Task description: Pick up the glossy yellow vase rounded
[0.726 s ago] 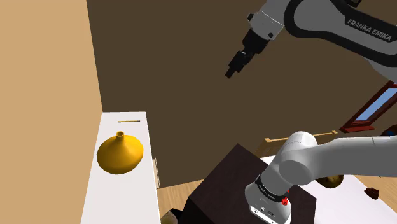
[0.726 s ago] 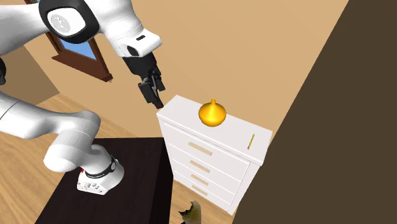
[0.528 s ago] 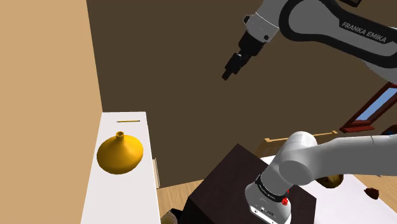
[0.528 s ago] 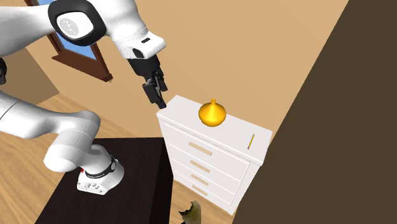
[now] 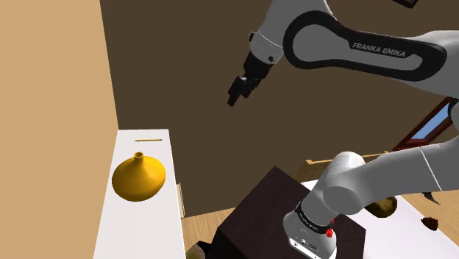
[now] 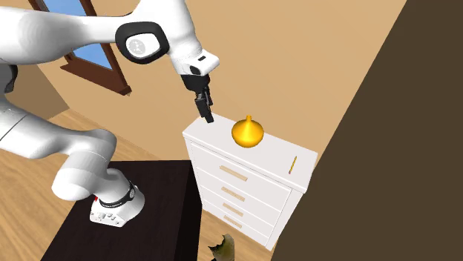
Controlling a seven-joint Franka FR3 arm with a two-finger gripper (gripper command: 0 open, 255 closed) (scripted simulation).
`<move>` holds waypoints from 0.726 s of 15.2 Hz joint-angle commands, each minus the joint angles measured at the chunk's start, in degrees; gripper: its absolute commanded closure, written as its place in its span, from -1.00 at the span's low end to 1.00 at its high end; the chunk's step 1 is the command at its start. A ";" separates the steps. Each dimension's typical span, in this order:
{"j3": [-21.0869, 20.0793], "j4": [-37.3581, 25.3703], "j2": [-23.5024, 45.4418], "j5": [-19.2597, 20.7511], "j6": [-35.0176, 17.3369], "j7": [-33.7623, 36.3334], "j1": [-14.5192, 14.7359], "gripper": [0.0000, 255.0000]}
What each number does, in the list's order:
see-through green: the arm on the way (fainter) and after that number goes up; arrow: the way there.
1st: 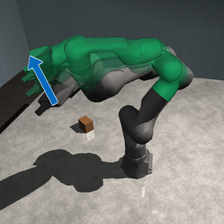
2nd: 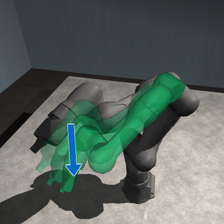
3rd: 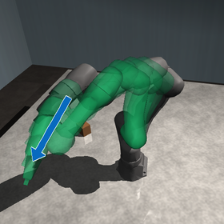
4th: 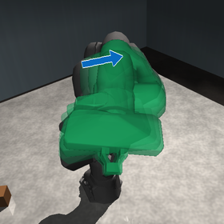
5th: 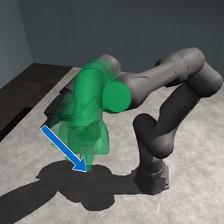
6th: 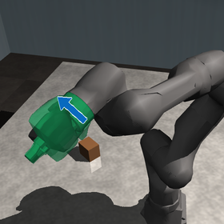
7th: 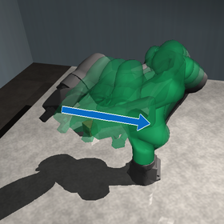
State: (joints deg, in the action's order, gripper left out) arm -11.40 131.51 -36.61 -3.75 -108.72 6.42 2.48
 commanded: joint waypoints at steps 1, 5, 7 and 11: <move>-1.74 -0.06 3.24 -0.23 -2.99 1.67 0.09 -1.00; -5.51 -1.38 9.70 -0.10 -7.64 5.58 0.25 -1.00; -7.39 -2.45 13.23 0.38 -9.80 7.68 0.24 -1.00; -11.09 -5.42 20.84 2.38 -13.66 12.30 0.07 -1.00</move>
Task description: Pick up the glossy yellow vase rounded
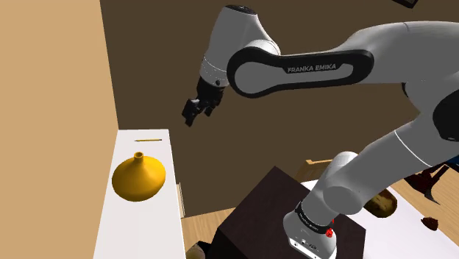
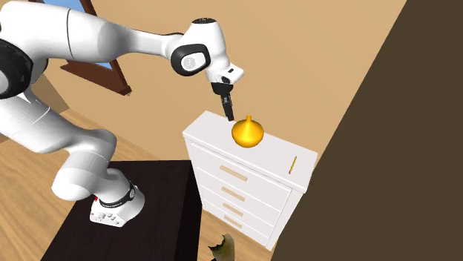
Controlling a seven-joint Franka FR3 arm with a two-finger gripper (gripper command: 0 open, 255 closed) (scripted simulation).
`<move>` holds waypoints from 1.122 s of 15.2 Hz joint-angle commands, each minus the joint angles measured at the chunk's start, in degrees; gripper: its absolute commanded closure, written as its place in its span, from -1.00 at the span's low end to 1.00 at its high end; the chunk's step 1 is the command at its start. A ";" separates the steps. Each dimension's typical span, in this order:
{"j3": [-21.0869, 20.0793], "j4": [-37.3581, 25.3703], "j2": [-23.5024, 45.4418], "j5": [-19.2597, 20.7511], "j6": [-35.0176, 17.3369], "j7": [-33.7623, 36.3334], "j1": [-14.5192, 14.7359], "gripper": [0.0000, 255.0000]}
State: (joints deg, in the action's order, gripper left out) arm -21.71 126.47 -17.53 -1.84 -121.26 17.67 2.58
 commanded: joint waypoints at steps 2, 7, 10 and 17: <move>-2.50 -2.30 5.85 2.08 -2.76 3.61 -0.07 -1.00; -5.82 -8.34 16.84 7.92 -5.71 10.72 0.67 -1.00; -6.82 -12.89 23.82 12.20 -6.55 15.08 2.03 -1.00; -6.10 -23.28 37.65 19.95 -6.92 22.14 7.05 -1.00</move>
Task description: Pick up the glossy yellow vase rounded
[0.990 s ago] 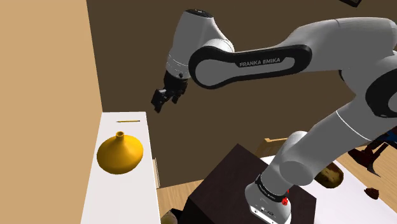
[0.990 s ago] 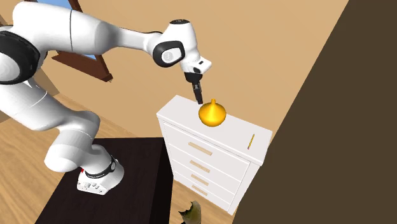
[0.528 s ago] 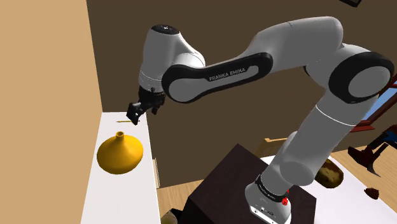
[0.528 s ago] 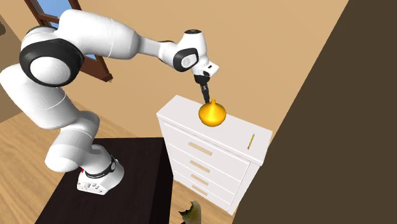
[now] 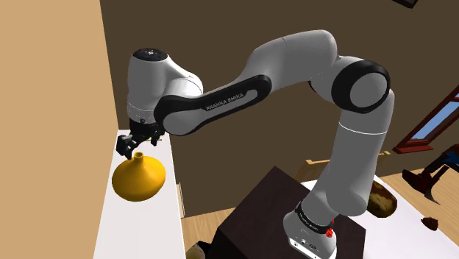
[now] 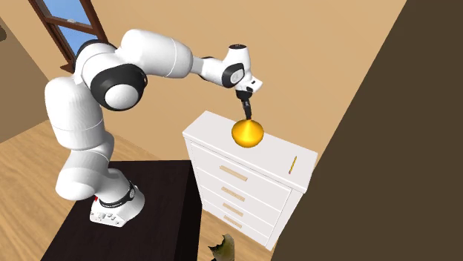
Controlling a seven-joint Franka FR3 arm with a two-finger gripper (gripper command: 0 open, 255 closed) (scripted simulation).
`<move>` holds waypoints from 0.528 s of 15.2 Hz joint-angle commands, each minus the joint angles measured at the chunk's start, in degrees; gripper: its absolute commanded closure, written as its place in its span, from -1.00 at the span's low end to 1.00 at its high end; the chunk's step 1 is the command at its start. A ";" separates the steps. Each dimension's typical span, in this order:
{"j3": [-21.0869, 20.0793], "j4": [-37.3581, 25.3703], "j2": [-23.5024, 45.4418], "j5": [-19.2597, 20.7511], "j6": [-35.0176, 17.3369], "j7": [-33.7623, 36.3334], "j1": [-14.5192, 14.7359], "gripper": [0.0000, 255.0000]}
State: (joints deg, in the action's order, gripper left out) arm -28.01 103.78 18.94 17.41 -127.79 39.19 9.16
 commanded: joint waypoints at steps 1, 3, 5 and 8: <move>0.34 -0.26 1.52 0.98 -1.00 0.84 0.56 -1.00; 0.61 0.35 2.23 1.57 -2.22 1.31 0.73 -1.00; 0.91 0.90 2.98 2.19 -3.42 1.80 0.92 -1.00; 1.16 1.30 3.59 2.69 -4.35 2.19 1.08 -1.00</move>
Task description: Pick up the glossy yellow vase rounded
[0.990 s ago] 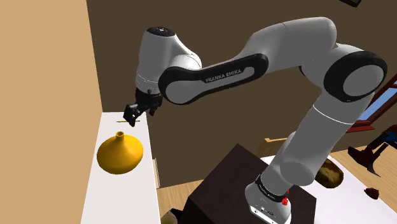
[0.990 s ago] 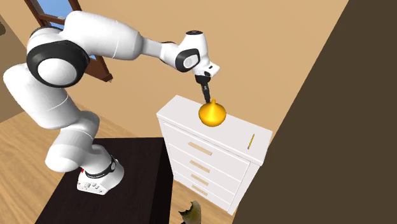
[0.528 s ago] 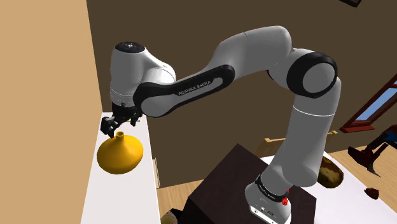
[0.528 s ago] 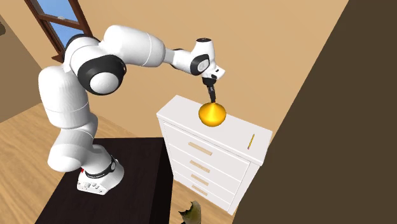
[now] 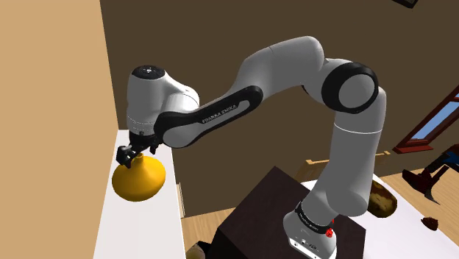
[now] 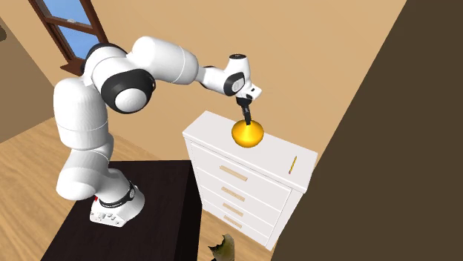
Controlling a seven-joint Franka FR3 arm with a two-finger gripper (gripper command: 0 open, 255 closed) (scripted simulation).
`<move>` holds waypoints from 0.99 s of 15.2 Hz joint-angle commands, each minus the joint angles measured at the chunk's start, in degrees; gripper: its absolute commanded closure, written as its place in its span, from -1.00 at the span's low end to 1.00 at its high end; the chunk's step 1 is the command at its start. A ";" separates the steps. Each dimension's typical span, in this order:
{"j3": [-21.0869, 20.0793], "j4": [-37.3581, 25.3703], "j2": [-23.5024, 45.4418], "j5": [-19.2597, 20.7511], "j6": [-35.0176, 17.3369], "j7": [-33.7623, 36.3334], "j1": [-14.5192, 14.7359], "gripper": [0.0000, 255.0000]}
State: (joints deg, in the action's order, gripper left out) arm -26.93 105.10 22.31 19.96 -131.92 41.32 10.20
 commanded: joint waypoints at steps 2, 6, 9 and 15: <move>0.06 -0.04 0.17 0.11 -0.14 0.06 0.04 1.00; 0.06 -0.02 0.17 0.11 -0.16 0.04 0.03 1.00; 0.06 -0.04 0.19 0.12 -0.16 0.05 0.04 1.00; -0.66 -1.41 -1.65 -1.40 2.78 -1.15 -0.44 1.00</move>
State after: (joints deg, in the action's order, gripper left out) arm -27.38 103.86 21.32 19.00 -129.81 40.46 9.92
